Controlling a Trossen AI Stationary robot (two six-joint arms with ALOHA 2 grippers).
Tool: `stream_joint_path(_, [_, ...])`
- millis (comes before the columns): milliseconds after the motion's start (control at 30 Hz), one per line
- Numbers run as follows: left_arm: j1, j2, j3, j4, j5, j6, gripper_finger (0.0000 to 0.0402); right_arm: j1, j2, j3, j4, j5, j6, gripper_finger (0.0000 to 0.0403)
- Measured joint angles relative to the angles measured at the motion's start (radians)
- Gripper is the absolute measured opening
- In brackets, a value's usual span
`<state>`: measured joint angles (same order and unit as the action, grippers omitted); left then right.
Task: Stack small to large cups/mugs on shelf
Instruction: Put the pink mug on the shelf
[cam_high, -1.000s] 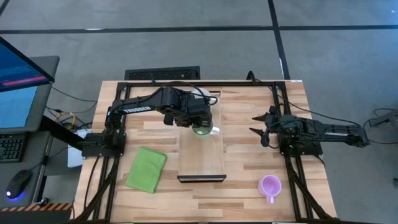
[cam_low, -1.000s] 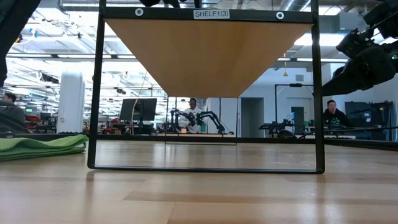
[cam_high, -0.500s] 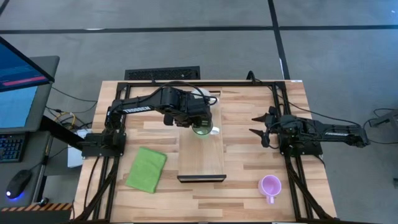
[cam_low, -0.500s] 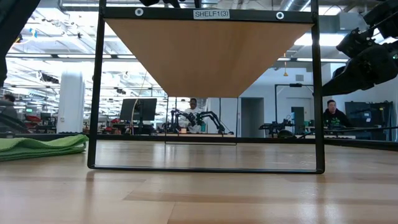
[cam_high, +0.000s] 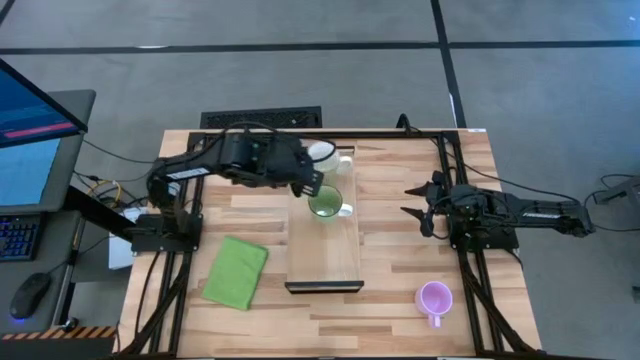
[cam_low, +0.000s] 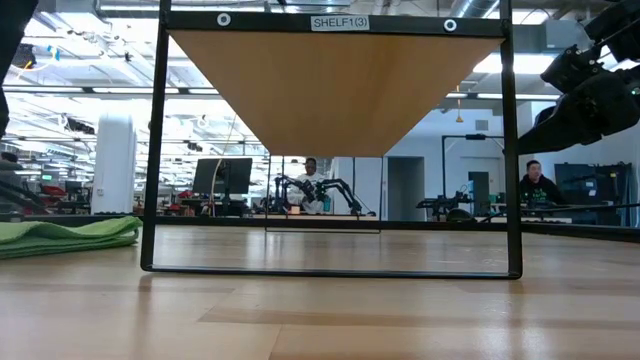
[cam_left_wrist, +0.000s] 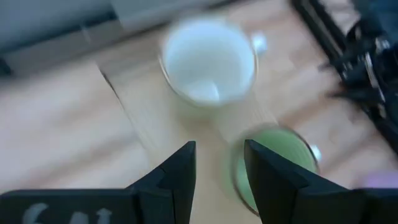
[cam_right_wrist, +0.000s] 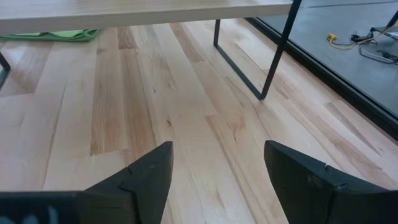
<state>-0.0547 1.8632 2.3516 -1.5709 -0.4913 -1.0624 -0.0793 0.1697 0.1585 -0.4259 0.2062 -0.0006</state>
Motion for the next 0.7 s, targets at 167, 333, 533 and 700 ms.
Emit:
stream_joint_path(167, [-0.057,-0.041,0.000,0.000,-0.261,0.238,0.0126,-0.001,0.000,0.000,0.000,0.000,0.000,0.0276])
stream_joint_path(333, [-0.107,-0.048,0.000,0.000,-0.472,0.428,0.0126,-0.001,0.000,0.000,0.000,0.001,0.000,0.0276])
stream_joint_path(533, [-0.141,-0.061,0.000,0.000,-0.491,0.547,0.0126,-0.001,0.000,0.000,0.000,0.002,0.000,0.0276])
stream_joint_path(700, [-0.170,-0.105,-0.014,0.001,-0.492,0.584,0.0126,-0.001,0.000,0.000,0.000,0.003,0.000,0.0276])
